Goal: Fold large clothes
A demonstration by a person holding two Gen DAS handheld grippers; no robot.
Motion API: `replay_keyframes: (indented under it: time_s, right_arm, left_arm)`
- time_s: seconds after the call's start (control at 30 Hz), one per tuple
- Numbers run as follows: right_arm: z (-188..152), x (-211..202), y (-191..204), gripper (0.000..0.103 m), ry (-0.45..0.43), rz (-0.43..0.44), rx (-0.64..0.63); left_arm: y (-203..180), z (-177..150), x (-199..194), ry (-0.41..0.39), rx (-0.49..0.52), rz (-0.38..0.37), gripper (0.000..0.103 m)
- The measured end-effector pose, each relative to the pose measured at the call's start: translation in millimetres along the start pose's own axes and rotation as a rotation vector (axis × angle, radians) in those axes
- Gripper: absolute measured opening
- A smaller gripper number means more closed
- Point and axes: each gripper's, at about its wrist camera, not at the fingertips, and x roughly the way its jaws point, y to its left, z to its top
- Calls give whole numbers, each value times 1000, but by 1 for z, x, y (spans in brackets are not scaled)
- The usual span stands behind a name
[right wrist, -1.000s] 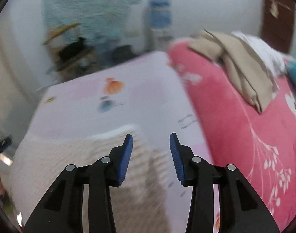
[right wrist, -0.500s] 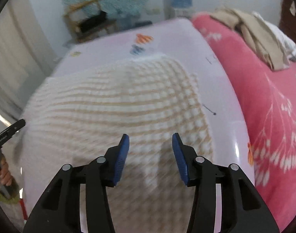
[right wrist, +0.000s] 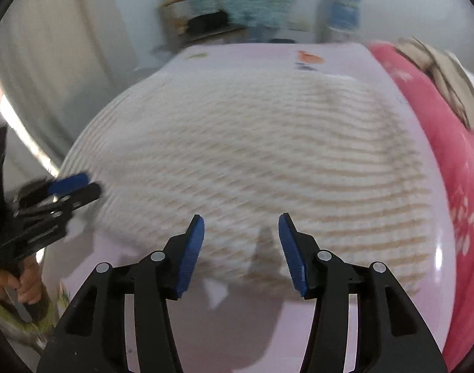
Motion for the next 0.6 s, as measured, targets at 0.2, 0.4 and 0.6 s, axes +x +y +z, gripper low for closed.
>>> replay_keyframes:
  time_s: [0.2, 0.4, 0.6]
  right_arm:
    - [-9, -14, -19, 52, 2, -12, 110]
    - [-44, -23, -87, 55, 30, -117, 300]
    - [-47, -61, -62, 63, -20, -109, 274]
  left_arm:
    - [15, -9, -6, -6, -88, -11, 46]
    - [58, -26, -2, 3, -222, -11, 50]
    - [39, -25, -24, -41, -207, 6, 54]
